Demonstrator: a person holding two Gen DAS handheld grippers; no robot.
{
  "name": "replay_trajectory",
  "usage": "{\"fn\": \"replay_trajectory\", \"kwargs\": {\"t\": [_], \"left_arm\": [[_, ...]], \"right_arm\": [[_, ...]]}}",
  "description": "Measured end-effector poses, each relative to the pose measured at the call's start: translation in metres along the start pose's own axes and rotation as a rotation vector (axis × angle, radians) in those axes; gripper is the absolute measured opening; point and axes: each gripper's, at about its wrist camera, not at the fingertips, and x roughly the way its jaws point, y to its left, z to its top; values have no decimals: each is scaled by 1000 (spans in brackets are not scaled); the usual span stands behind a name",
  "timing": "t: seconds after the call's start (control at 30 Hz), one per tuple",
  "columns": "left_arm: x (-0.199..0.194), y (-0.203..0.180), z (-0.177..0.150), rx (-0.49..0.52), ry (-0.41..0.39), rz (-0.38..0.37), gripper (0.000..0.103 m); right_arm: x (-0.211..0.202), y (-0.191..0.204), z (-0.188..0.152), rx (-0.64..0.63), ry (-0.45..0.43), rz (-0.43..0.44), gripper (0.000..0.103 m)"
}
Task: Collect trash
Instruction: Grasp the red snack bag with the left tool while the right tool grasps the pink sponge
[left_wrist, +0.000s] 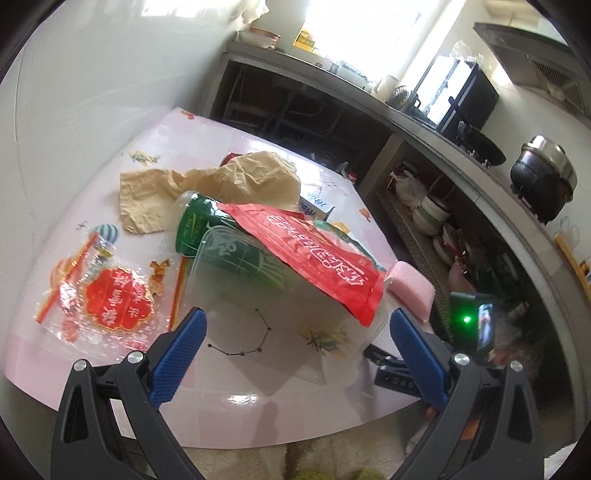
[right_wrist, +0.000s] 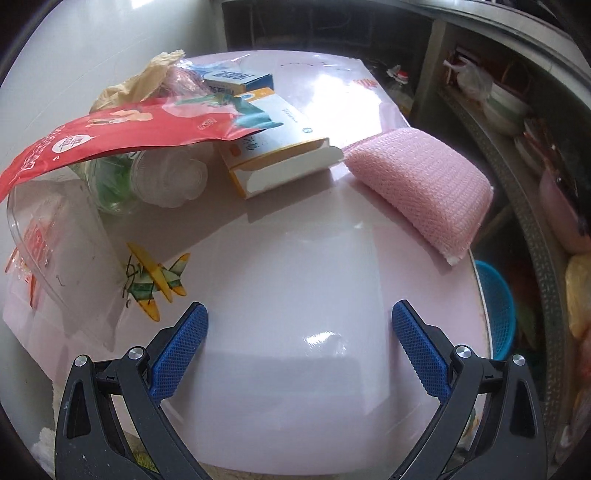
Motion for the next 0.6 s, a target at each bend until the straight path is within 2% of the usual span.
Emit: {"fn": "replay_trajectory", "kwargs": {"t": [0.17,0.27,0.5,0.6], "left_arm": [[13,6,12,-73,8,-144,94],[22,5,18,-98,27,-202,92],[54,22,30,-255,106,-267,75],[63,21,33,-252,116,-246,59]], "right_arm": [[0,0,-2,0,-11,8,96],[4,-1,3,-1,-18,5,96],[7,0,8,3,-9,0,96],[7,0,8,4,-11,-1,96]]}}
